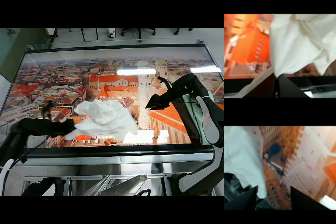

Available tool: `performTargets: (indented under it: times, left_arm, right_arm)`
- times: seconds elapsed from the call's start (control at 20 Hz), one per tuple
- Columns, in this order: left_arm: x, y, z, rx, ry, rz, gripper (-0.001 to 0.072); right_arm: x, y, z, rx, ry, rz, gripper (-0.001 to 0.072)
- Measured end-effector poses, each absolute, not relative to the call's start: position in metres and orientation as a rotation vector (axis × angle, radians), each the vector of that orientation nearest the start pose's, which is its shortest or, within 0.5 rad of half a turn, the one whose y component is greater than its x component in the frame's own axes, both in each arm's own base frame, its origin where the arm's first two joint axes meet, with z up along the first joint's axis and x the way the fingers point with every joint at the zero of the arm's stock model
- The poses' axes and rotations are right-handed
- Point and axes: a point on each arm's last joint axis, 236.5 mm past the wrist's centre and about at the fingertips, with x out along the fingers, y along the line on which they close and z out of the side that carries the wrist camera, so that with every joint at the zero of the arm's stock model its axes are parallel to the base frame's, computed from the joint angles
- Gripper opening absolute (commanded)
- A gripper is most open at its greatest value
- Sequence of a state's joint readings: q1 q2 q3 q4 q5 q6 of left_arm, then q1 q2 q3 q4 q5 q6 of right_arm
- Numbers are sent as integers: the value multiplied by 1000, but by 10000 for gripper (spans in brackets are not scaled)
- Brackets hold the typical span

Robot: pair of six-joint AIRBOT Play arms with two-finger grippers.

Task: Fold the shirts.

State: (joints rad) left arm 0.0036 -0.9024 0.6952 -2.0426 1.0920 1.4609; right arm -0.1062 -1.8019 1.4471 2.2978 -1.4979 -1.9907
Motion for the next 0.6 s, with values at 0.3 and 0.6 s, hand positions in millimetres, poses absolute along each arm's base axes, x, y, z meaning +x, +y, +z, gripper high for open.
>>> performTargets:
  times: [0.3, 0.6]
  left_arm:
    - [269, -24, 4, -567, 1246, -16, 11]
    - [264, -15, -16, -568, 1329, -11, 11]
  right_arm:
    - [342, 181, -85, 427, 1694, 818, 467]
    - [276, 269, -99, 239, 1767, 990, 466]
